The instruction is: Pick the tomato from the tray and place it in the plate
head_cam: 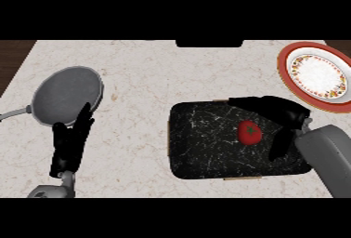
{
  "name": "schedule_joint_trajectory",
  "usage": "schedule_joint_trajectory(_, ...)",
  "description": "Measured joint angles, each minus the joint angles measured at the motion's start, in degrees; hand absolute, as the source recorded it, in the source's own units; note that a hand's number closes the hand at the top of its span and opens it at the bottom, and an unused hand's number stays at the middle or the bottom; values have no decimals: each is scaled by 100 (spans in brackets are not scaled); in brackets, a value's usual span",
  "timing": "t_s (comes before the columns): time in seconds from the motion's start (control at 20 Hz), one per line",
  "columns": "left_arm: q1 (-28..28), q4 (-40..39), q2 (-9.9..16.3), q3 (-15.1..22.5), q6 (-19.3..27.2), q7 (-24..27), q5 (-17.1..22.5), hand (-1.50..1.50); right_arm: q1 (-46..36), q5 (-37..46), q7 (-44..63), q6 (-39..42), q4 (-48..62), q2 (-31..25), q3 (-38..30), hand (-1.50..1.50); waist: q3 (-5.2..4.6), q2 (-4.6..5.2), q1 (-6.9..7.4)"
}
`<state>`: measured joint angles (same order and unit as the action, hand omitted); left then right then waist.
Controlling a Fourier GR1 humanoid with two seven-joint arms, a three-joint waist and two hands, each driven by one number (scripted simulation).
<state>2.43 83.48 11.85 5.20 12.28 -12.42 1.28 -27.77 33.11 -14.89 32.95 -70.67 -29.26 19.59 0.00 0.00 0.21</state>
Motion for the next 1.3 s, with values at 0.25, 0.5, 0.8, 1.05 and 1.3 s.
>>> schedule_joint_trajectory(0.25,-13,33,-110,-52,-74,-4,-135,0,10,436,-332,-26,372,232,-201,-150,1,2,5)
schedule_joint_trajectory(0.5,-4,-70,-188,-192,-168,43,-169,0,13,885,-491,-111,649,494,-270,150,0,2,7)
schedule_joint_trajectory(0.8,-83,-5,-352,-120,-132,76,-356,0,-13,1310,-968,-478,814,588,-346,150,2,3,7)
schedule_joint_trajectory(1.05,-9,-22,-323,-240,-224,26,-365,0,-132,1594,-1345,-884,1090,642,-522,150,0,3,10)
schedule_joint_trajectory(1.3,58,-44,-354,-250,-250,4,-384,0,-458,1658,-956,-1385,1679,745,-1077,150,3,19,46)
